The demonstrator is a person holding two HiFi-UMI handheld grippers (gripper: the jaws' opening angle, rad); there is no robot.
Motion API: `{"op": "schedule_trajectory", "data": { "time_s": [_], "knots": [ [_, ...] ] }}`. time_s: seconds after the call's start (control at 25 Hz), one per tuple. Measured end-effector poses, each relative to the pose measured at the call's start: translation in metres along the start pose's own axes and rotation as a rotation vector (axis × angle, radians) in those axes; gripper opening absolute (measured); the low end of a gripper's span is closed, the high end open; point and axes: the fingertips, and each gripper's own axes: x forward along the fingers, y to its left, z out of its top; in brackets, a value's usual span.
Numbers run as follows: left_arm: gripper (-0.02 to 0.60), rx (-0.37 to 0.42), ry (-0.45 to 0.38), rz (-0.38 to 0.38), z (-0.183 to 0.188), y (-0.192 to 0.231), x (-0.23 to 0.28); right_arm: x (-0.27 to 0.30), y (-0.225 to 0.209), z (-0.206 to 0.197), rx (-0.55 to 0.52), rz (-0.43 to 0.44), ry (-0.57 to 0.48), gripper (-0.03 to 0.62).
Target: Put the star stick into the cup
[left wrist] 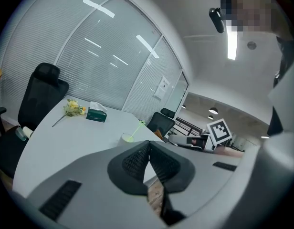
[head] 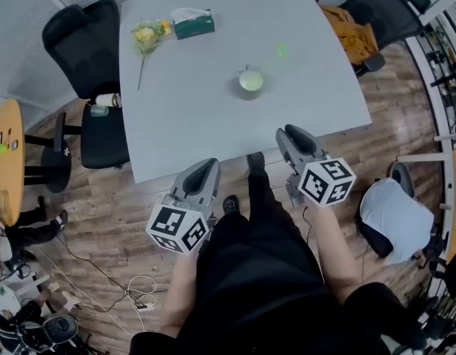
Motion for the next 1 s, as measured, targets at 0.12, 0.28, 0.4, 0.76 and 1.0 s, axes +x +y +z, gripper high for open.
{"op": "schedule_trajectory", "data": {
  "time_s": [0.12,0.28,0.4,0.76,1.0],
  "knots": [
    [0.0,0.013,-0.003,-0.018,-0.002,-0.007,-0.015,-0.023,0.018,-0.003,-0.011,-0.004,-0.023,0.112],
    [0.0,0.034,0.002,-0.051,-0.005,-0.015,-0.03,-0.05,0.041,-0.004,-0.027,-0.012,-0.065,0.11],
    [0.0,0.054,0.005,-0.072,-0.005,-0.018,-0.036,-0.067,0.056,-0.001,-0.063,-0.009,-0.093,0.109],
    [0.0,0.111,-0.024,-0.119,0.011,-0.036,-0.039,-0.102,0.074,0.009,-0.145,-0.026,-0.151,0.101],
    [0.0,0.116,-0.037,-0.13,0.017,-0.047,-0.038,-0.114,0.09,0.017,-0.189,-0.004,-0.16,0.094]
  ]
}}
